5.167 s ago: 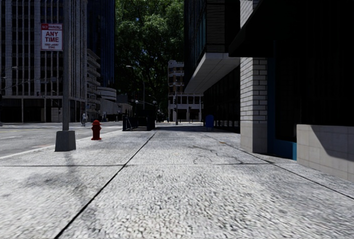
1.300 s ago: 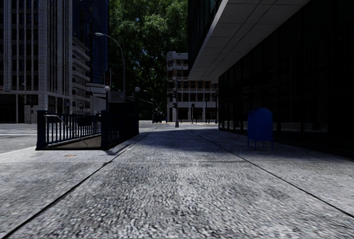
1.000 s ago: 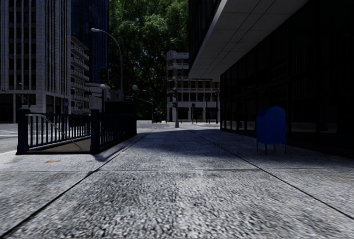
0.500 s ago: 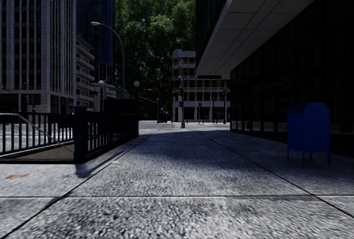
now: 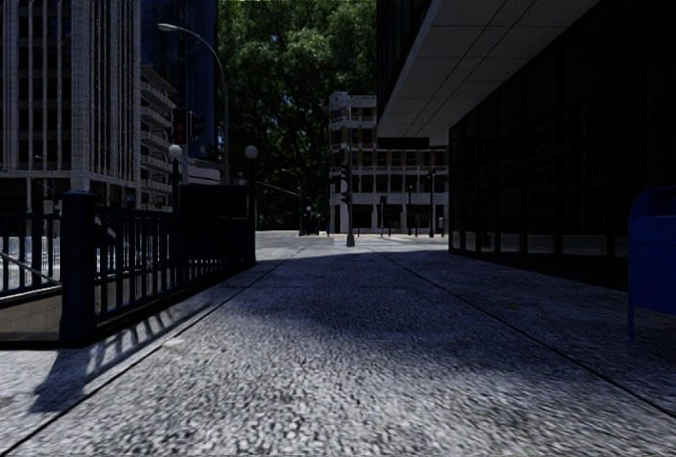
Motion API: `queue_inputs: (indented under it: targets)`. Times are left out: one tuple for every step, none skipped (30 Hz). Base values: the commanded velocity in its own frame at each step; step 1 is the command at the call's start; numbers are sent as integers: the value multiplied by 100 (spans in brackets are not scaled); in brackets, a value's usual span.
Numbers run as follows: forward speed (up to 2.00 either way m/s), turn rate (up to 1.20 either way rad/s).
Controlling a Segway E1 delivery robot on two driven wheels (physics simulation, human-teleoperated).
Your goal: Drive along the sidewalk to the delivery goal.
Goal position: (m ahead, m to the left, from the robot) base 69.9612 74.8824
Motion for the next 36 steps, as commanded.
queue_inputs:
  targets:
    - [200, 0]
    - [200, 0]
    - [200, 0]
    - [200, 0]
    - [200, 0]
    - [200, 0]
    - [200, 0]
    - [200, 0]
    - [200, 0]
    - [200, 0]
    - [200, 0]
    - [200, 0]
    - [200, 0]
    - [200, 0]
    - [200, 0]
    - [200, 0]
    - [200, 0]
    - [200, 0]
    - [200, 0]
    - [200, 0]
    - [200, 0]
    - [200, 0]
    - [200, 0]
    - [200, 0]
    - [200, 0]
    - [200, 0]
    - [200, 0]
    - [200, 0]
    - [200, 0]
    - [200, 0]
    - [200, 0]
    - [200, 0]
    - [200, 0]
    - [200, 0]
    - [200, 0]
    - [200, 0]
